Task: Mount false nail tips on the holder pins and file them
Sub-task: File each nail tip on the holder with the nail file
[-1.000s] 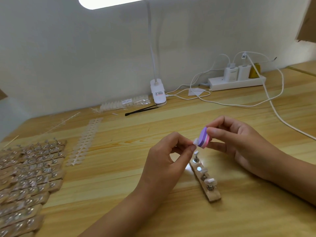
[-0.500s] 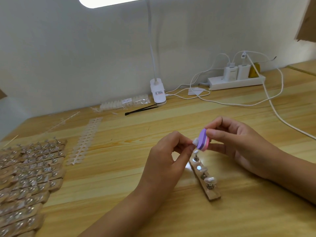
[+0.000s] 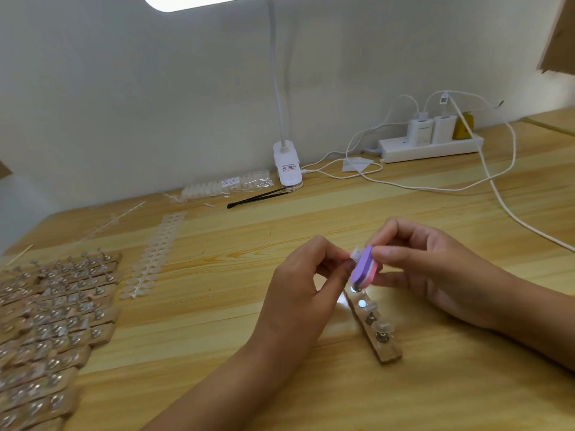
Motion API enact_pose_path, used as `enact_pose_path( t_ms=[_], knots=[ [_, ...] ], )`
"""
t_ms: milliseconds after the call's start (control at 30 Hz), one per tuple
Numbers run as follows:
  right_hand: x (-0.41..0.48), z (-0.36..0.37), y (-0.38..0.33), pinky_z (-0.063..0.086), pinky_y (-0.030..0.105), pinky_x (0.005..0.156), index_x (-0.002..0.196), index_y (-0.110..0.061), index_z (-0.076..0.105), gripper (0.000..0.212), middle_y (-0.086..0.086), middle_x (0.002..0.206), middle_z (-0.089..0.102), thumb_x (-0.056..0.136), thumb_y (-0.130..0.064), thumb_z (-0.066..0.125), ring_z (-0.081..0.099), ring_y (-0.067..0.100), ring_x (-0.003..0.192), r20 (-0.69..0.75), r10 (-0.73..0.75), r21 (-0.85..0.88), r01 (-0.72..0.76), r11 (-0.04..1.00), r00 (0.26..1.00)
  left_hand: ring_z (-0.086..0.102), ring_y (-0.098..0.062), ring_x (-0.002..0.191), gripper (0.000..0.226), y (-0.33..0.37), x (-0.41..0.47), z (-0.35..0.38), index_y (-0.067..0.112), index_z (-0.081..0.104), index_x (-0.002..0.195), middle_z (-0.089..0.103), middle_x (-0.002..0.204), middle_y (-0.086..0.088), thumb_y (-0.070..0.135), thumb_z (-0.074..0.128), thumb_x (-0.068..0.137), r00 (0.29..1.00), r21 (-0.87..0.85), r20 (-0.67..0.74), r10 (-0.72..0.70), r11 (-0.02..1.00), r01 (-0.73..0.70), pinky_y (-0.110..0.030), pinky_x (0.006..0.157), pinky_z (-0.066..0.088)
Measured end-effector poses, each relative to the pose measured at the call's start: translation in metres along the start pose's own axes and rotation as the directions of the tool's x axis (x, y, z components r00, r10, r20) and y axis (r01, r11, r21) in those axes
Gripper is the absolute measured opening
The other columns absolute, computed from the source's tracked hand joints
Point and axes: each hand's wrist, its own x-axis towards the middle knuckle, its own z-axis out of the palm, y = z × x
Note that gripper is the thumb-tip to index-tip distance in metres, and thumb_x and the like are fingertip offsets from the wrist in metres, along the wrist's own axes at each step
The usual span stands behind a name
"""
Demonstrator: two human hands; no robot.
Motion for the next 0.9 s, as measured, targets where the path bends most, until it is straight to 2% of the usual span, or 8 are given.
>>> enact_pose_path(
  t_ms=[133,233,367,500,633,667,800,900],
  knots=[
    [0.001,0.000,0.000,0.058,0.027,0.074,0.076,-0.016,0.070,0.007,0.013,0.086,0.069,0.075,-0.012,0.076,0.069,0.021,0.085,-0.080,-0.027,0.001,0.027,1.000,0.996,0.064,-0.013,0.080,0.008,0.001,0.000,0.000,0.015,0.064,0.089,0.066,0.082,0.008,0.009,0.068,0.091,1.000,-0.002,-0.014,-0.016,1.000,0.016,-0.029,0.075,0.053],
    [0.000,0.002,-0.001,0.058,0.028,0.074,0.078,-0.014,0.069,0.013,0.016,0.089,0.068,0.070,-0.015,0.079,0.070,0.023,0.086,-0.018,-0.001,0.006,0.001,1.000,1.000,0.065,-0.014,0.081,0.009,0.001,0.000,0.000,0.016,0.063,0.089,0.067,0.082,0.009,0.009,0.068,0.091,1.000,0.014,0.000,-0.013,1.000,0.013,-0.029,0.075,0.053],
    [0.001,-0.001,-0.002,0.058,0.026,0.073,0.075,-0.015,0.068,0.014,0.011,0.084,0.067,0.072,-0.015,0.082,0.067,0.021,0.084,-0.104,-0.037,0.034,0.040,0.999,0.994,0.064,-0.012,0.080,0.011,0.002,0.000,0.000,0.019,0.062,0.088,0.065,0.081,0.010,0.011,0.068,0.091,1.000,0.007,-0.012,-0.029,1.000,0.029,-0.024,0.075,0.052],
    [-0.002,0.003,0.000,0.058,0.029,0.076,0.080,-0.016,0.070,0.011,0.010,0.089,0.070,0.074,-0.015,0.079,0.071,0.019,0.086,0.100,0.014,-0.007,-0.013,1.000,0.995,0.066,-0.015,0.082,0.006,0.003,0.000,0.000,0.016,0.063,0.090,0.068,0.083,0.008,0.012,0.068,0.092,1.000,-0.010,0.013,-0.024,1.000,0.024,-0.030,0.076,0.054],
    [0.005,-0.009,-0.005,0.058,0.025,0.069,0.074,-0.019,0.071,0.009,0.008,0.082,0.069,0.072,-0.013,0.078,0.071,0.016,0.078,-0.156,-0.050,0.066,0.061,0.996,0.986,0.066,-0.013,0.082,0.010,0.004,-0.001,-0.001,0.017,0.061,0.086,0.066,0.081,0.009,0.012,0.068,0.091,0.997,-0.079,-0.013,-0.072,0.994,0.070,-0.028,0.079,0.055],
    [0.006,-0.011,-0.006,0.058,0.026,0.069,0.075,-0.019,0.071,0.009,0.007,0.082,0.069,0.073,-0.012,0.075,0.071,0.015,0.077,-0.167,-0.055,0.079,0.069,0.994,0.984,0.066,-0.012,0.082,0.011,0.004,-0.001,0.000,0.017,0.061,0.086,0.067,0.081,0.009,0.011,0.069,0.091,0.996,-0.096,-0.016,-0.082,0.992,0.080,-0.026,0.079,0.055],
    [0.004,-0.007,0.001,0.059,0.032,0.074,0.085,-0.017,0.071,0.016,0.009,0.092,0.070,0.071,-0.018,0.077,0.071,0.018,0.087,0.023,-0.007,0.012,0.007,1.000,1.000,0.067,-0.010,0.082,0.009,0.004,0.000,-0.001,0.016,0.063,0.086,0.068,0.081,0.011,0.012,0.069,0.091,0.996,-0.127,-0.014,-0.093,0.988,0.090,-0.020,0.078,0.053],
    [0.003,-0.004,0.003,0.058,0.029,0.074,0.087,-0.018,0.071,0.016,0.008,0.094,0.070,0.072,-0.020,0.075,0.071,0.018,0.089,0.006,-0.038,-0.019,0.038,0.999,0.999,0.068,-0.011,0.084,0.009,0.005,0.000,-0.001,0.019,0.066,0.087,0.070,0.084,0.010,0.011,0.070,0.090,0.996,-0.124,0.004,-0.088,0.988,0.088,-0.022,0.080,0.054]
  ],
)
